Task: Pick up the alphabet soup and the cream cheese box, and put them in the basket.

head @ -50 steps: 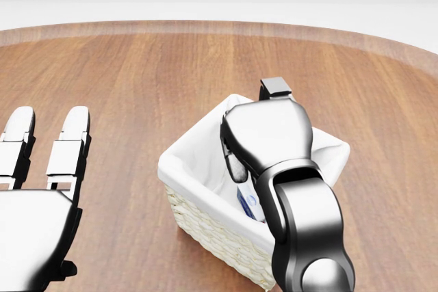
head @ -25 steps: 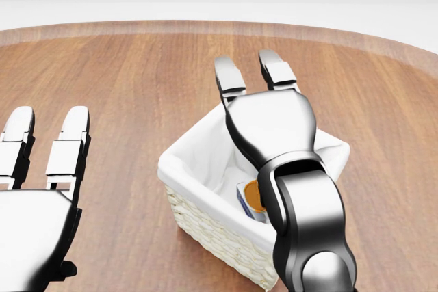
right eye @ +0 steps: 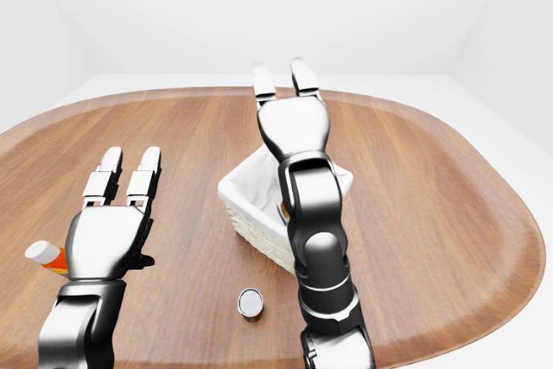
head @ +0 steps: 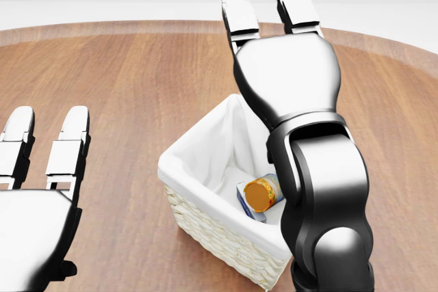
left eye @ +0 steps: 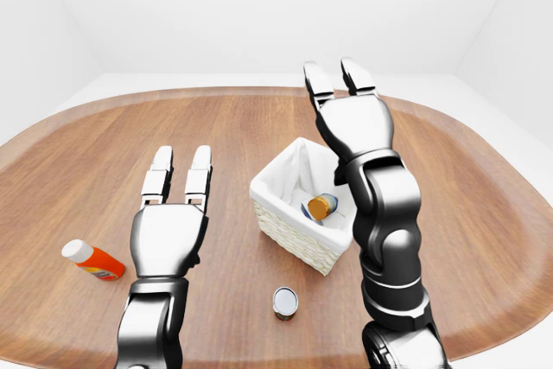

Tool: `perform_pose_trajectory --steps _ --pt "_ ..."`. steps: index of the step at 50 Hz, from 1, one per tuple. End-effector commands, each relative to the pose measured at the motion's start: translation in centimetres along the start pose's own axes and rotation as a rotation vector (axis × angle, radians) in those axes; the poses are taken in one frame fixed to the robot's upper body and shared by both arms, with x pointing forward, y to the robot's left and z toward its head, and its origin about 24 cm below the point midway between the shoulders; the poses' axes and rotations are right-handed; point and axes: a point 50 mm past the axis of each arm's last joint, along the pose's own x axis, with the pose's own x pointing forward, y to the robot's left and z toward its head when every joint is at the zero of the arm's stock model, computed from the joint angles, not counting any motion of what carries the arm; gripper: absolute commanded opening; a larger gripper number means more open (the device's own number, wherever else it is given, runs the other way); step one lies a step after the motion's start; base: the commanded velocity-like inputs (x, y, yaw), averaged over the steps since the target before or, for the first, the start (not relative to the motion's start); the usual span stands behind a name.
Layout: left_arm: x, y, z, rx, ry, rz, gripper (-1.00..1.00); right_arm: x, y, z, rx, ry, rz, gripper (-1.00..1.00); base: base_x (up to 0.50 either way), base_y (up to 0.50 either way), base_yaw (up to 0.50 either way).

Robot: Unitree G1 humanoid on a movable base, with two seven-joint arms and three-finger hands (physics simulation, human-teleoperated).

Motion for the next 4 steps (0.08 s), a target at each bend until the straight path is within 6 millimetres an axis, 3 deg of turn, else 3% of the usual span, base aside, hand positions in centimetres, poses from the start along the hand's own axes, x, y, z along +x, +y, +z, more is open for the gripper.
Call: perform_pose_trajectory --steps 1,4 --pt "0.03 -0.09 0.0 0.0 0.0 -0.001 1.0 0.6 -1.98 -0.19 -0.005 0.001 -0.071 1.0 0.0 0.0 0.0" --pt "0.03 -0.1 0.0 0.0 0.0 -0.001 1.0 0.87 -2.22 -0.26 -0.001 -0.002 -0.075 1.0 0.0 0.0 0.0"
